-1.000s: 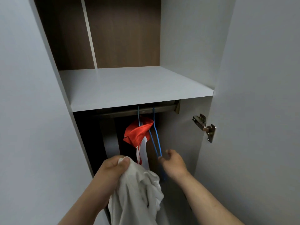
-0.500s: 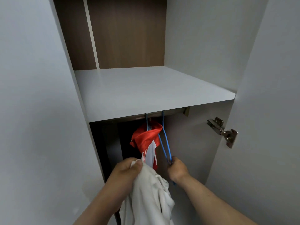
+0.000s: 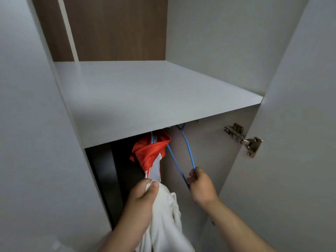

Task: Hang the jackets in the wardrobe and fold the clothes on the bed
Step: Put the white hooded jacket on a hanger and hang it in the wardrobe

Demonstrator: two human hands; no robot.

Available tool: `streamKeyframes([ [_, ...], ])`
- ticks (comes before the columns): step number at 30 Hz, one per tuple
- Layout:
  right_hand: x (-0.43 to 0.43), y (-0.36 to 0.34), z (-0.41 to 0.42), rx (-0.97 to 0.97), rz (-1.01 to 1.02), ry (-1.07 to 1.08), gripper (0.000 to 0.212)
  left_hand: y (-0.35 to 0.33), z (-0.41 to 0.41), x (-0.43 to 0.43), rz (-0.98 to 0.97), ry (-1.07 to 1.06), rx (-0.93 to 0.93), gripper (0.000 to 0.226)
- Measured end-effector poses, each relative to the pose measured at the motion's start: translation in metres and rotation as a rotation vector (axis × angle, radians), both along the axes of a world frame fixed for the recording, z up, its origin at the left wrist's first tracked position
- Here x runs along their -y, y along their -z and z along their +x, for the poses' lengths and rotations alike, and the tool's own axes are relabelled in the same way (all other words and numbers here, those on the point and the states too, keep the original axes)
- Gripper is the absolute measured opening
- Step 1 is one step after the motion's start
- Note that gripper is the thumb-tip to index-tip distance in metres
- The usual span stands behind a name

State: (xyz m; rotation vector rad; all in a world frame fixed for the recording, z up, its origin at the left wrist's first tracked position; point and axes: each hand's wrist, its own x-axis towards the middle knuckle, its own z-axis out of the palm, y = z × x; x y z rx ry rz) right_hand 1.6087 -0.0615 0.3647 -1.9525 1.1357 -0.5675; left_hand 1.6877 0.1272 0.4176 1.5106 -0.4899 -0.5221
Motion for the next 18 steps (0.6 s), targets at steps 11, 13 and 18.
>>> streamKeyframes([
  [11, -0.055, -0.031, -0.053, 0.368, 0.366, 0.067, 0.024, 0.064, -0.006, 0.057, 0.063, -0.046, -0.236, 0.008],
  [13, -0.069, -0.039, -0.067, 0.382, 0.419, 0.054, 0.02, 0.067, -0.012, 0.063, 0.057, -0.008, -0.281, 0.014],
  [18, -0.1, -0.044, -0.11, 0.439, 0.563, 0.025, 0.019, 0.067, -0.035, 0.066, -0.009, 0.126, -0.426, 0.026],
])
